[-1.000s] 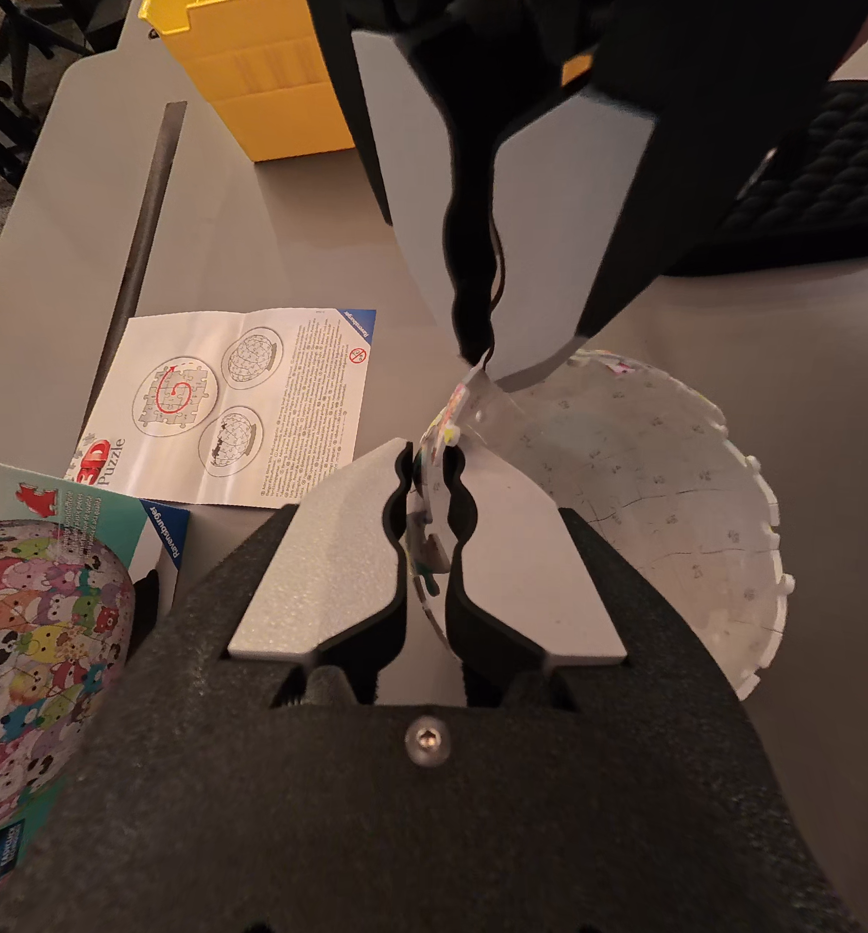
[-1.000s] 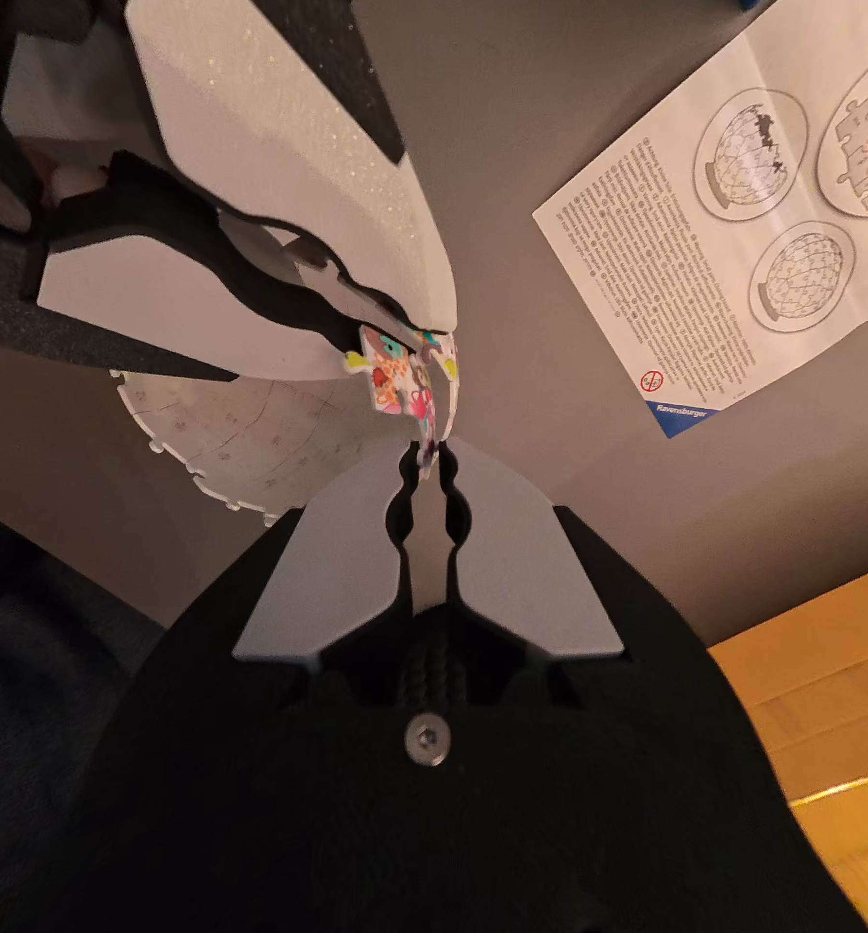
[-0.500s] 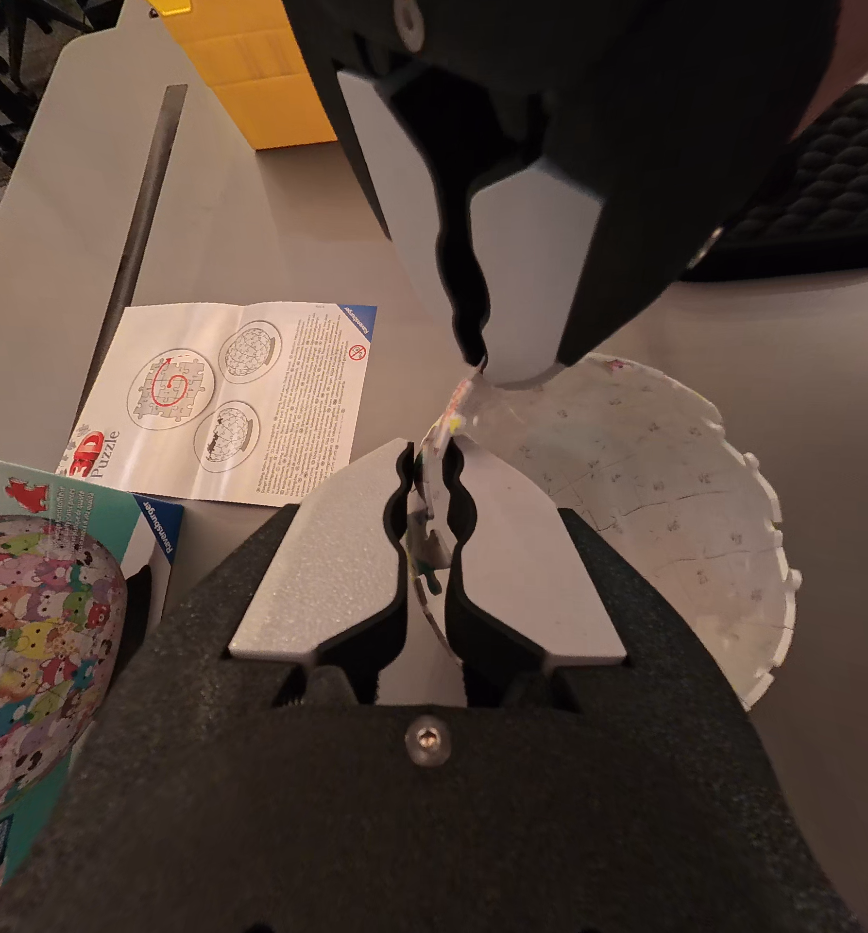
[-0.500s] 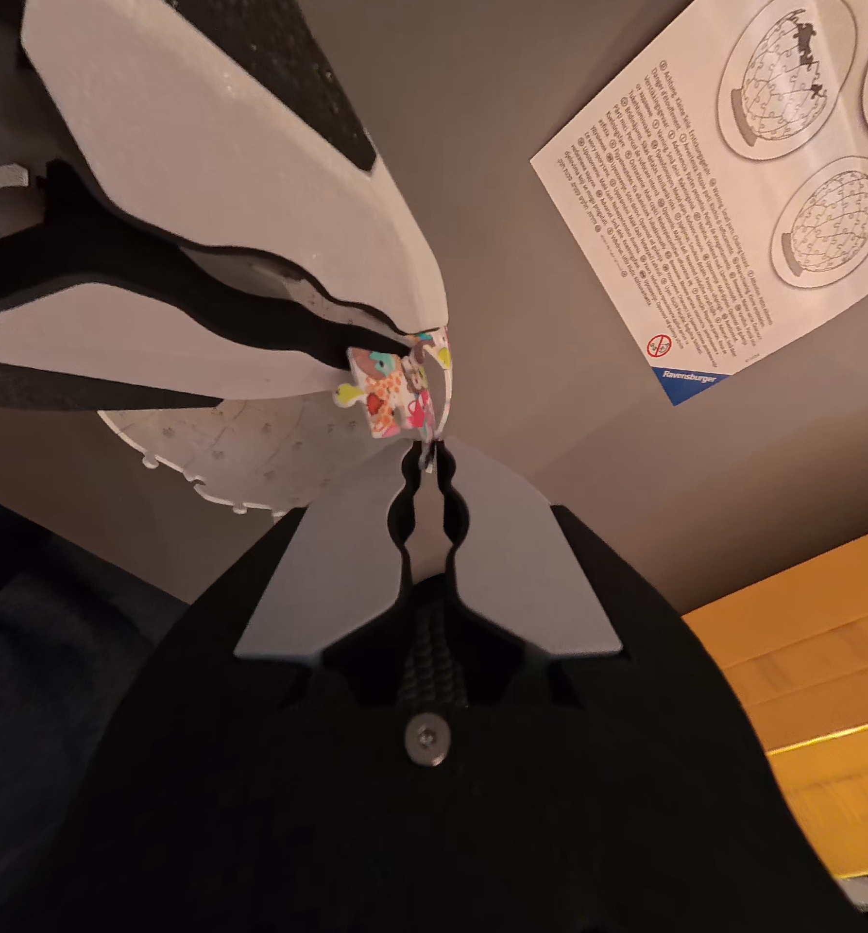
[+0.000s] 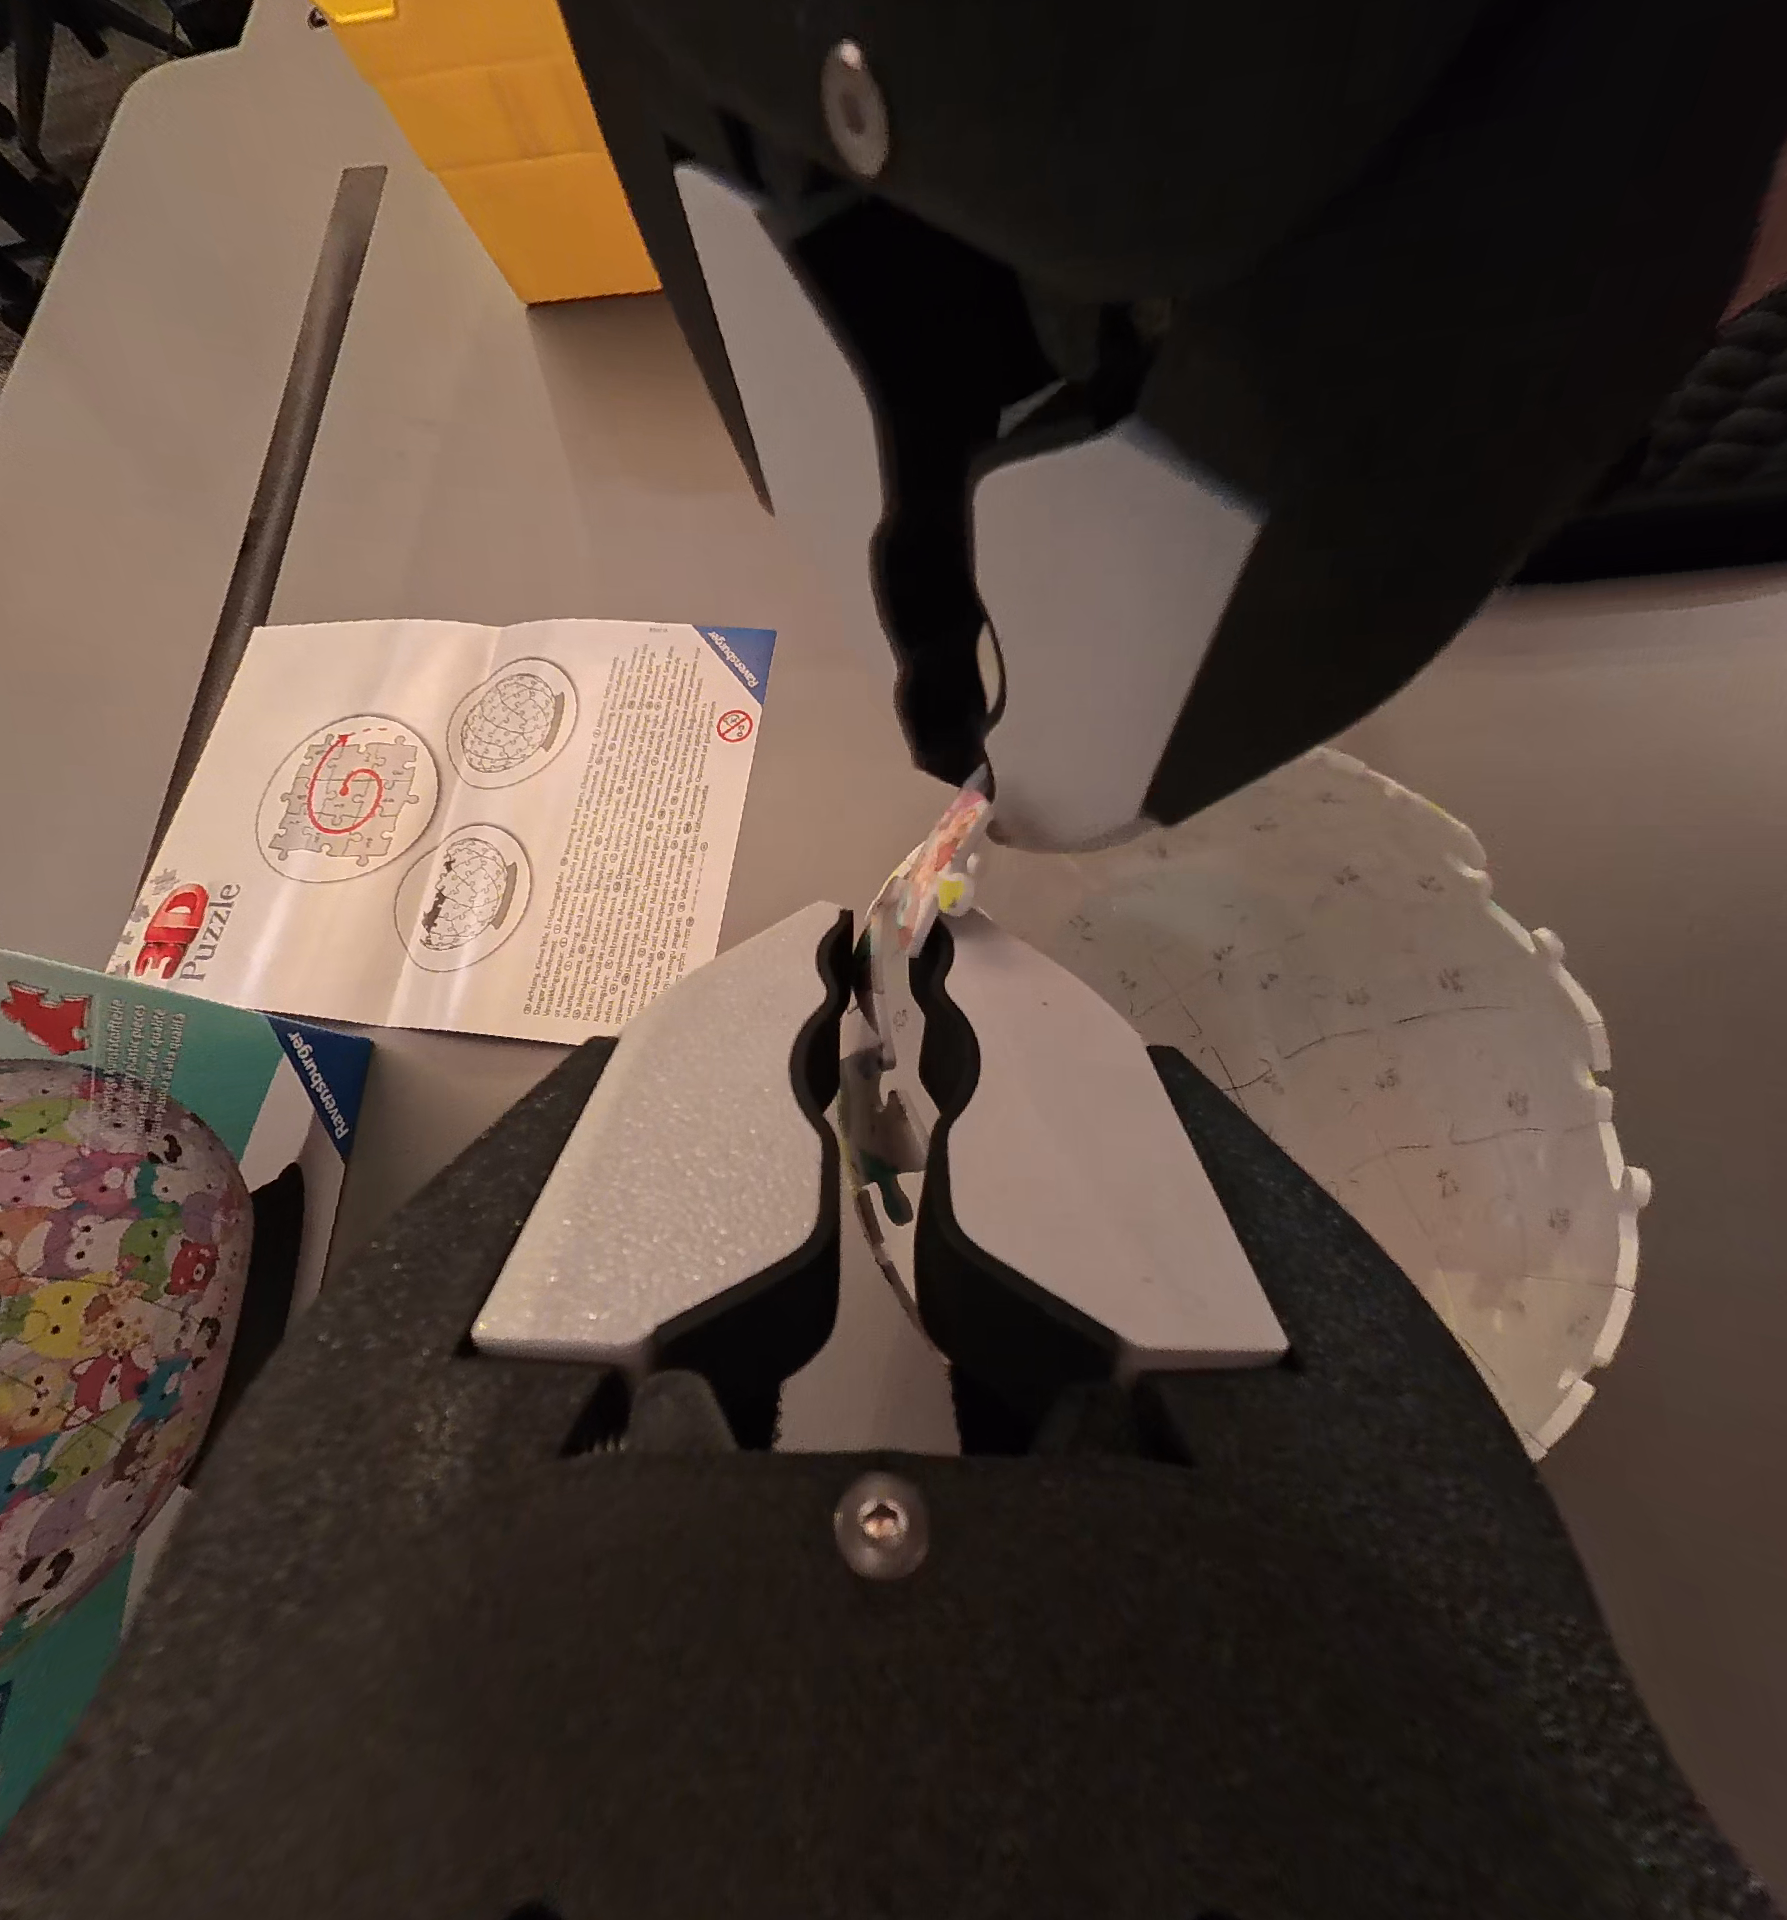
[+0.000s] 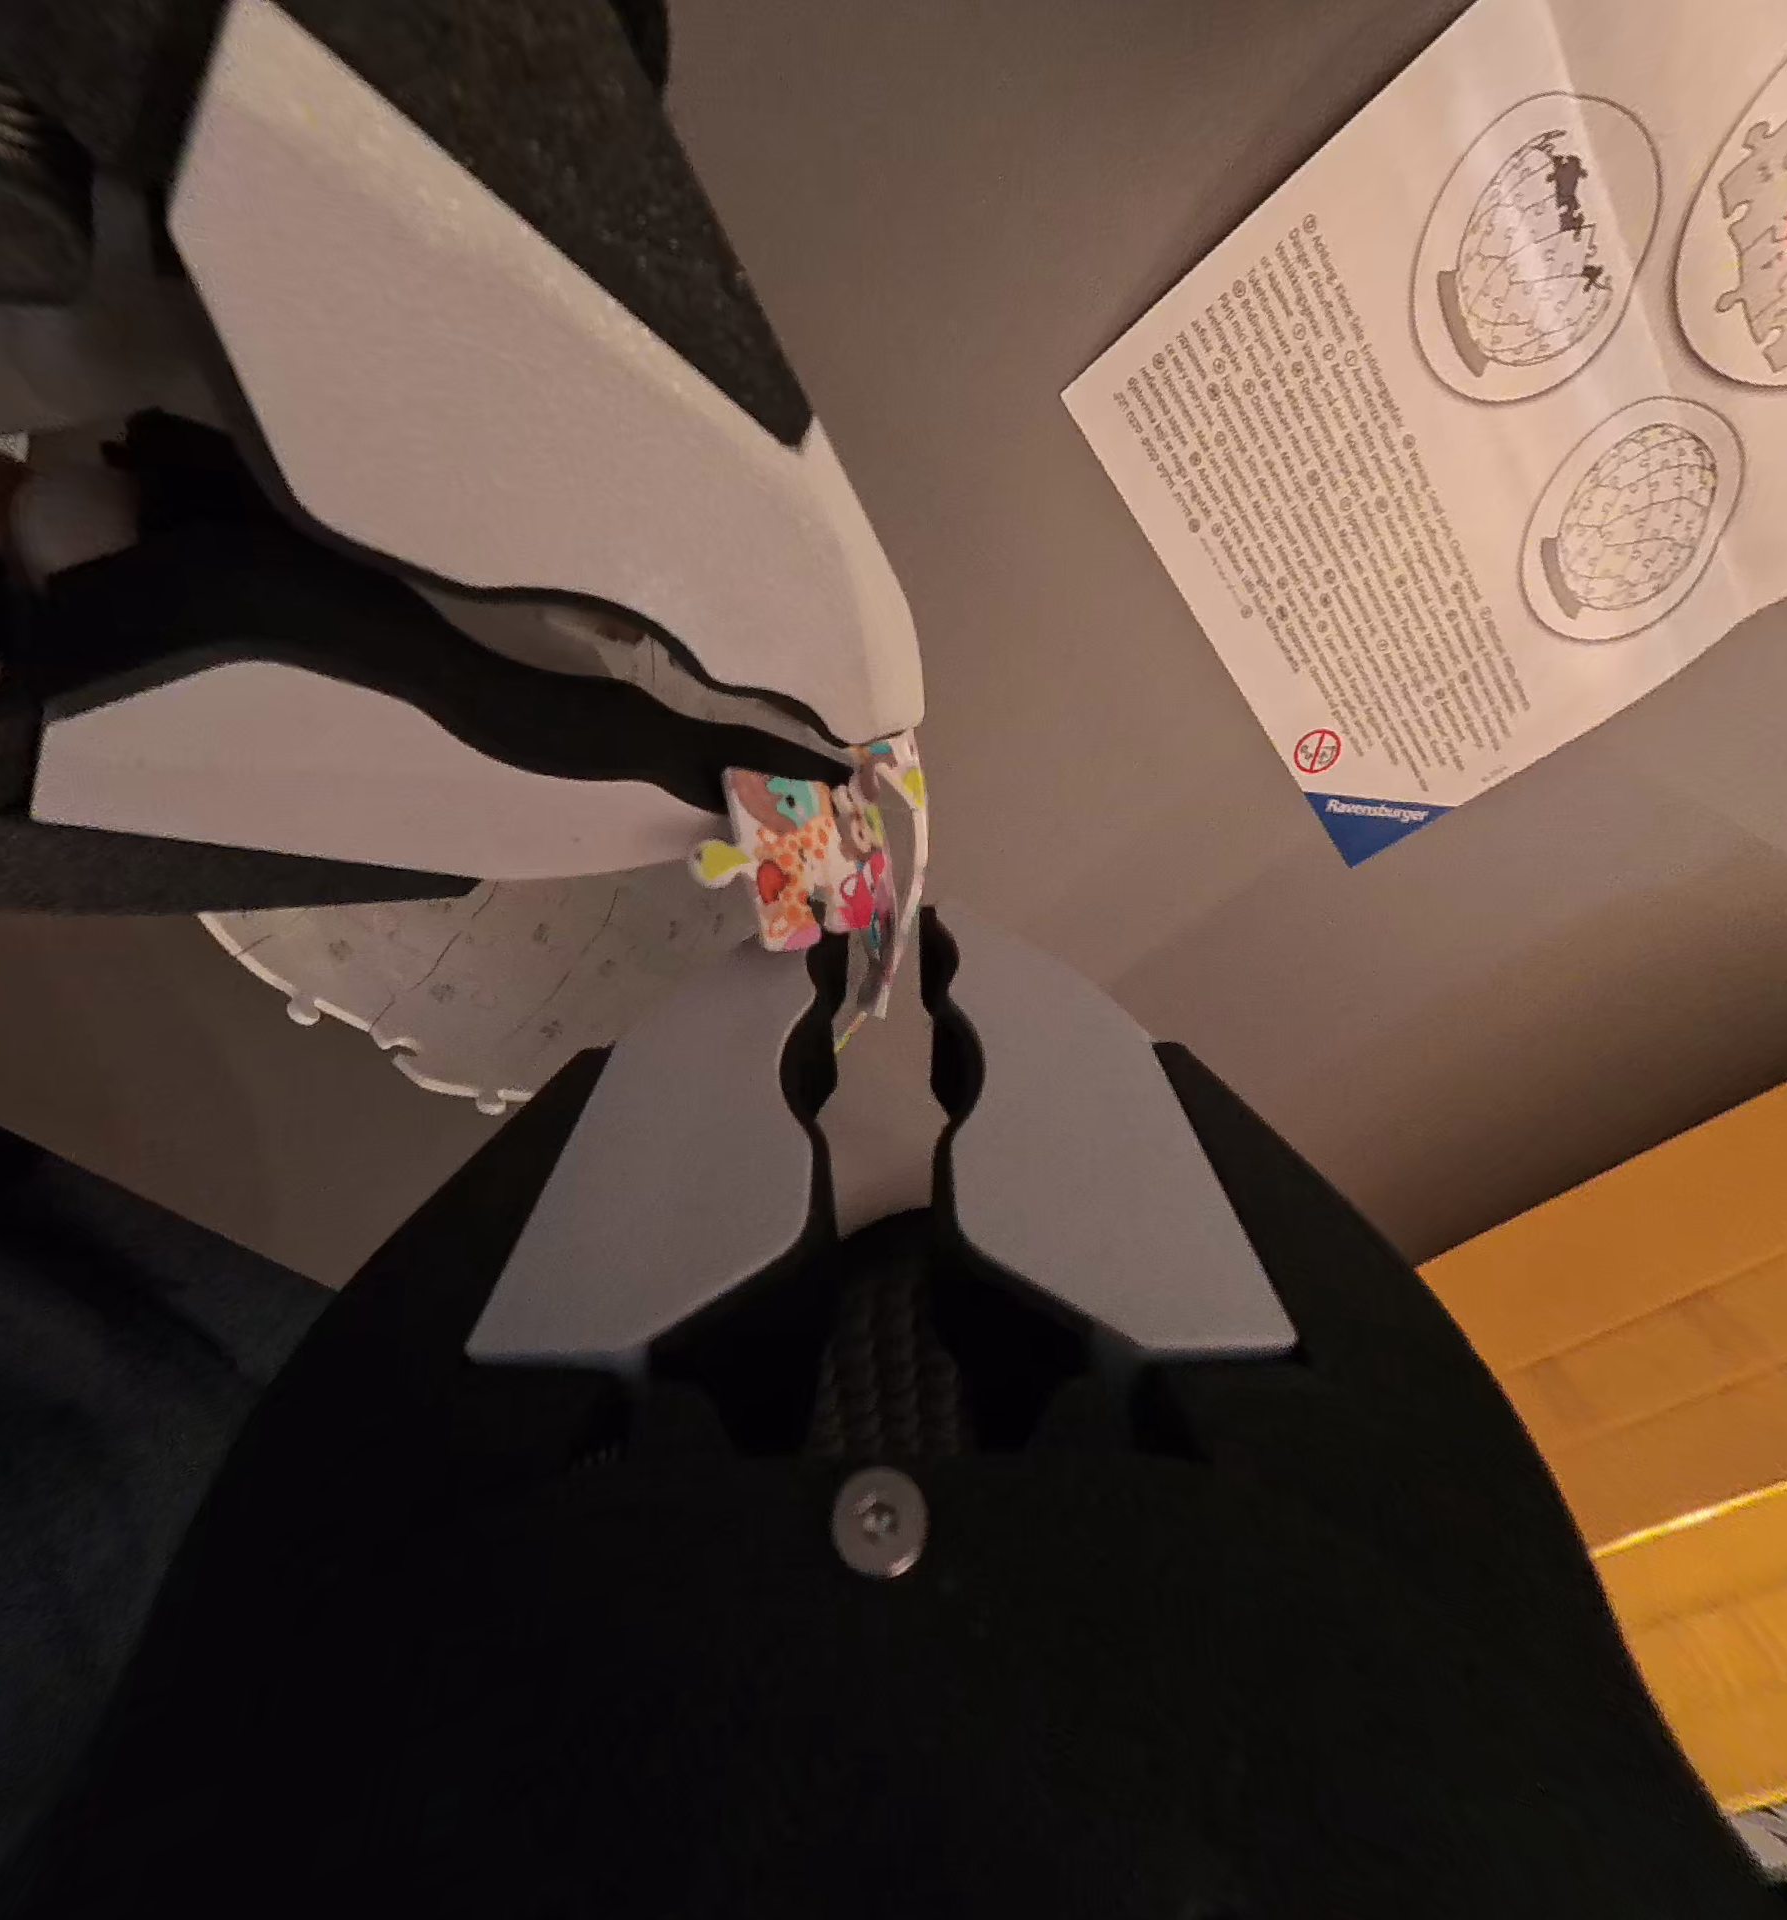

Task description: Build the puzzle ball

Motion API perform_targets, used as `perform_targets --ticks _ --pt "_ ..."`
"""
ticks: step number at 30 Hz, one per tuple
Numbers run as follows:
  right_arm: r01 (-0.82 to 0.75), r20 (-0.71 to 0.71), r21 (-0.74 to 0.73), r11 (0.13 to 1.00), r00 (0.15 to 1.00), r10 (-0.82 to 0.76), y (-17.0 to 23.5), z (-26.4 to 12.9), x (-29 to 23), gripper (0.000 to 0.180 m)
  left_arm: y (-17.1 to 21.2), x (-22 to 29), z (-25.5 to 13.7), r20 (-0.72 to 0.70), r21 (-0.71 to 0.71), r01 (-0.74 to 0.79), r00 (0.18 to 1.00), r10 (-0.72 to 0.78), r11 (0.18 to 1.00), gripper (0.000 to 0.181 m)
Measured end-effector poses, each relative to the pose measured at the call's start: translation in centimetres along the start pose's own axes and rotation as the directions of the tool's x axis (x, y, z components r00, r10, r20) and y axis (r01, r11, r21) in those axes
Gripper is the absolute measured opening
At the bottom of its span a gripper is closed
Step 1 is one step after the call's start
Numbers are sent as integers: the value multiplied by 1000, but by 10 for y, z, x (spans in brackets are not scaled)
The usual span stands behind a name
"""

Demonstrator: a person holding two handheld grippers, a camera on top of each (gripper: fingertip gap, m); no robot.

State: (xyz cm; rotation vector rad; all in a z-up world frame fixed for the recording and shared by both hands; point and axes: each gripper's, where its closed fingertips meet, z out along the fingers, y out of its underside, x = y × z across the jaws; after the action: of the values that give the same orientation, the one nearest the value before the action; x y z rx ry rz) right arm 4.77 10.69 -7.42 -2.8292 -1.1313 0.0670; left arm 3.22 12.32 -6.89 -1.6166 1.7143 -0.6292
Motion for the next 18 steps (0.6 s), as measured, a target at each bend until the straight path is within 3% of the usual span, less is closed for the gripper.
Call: perform_targets --ticks 18 --pt "19 -16 8 1000 1000 -19 2 8 1 4 2 2 -4 -41 -6 34 999 -34 999 17"
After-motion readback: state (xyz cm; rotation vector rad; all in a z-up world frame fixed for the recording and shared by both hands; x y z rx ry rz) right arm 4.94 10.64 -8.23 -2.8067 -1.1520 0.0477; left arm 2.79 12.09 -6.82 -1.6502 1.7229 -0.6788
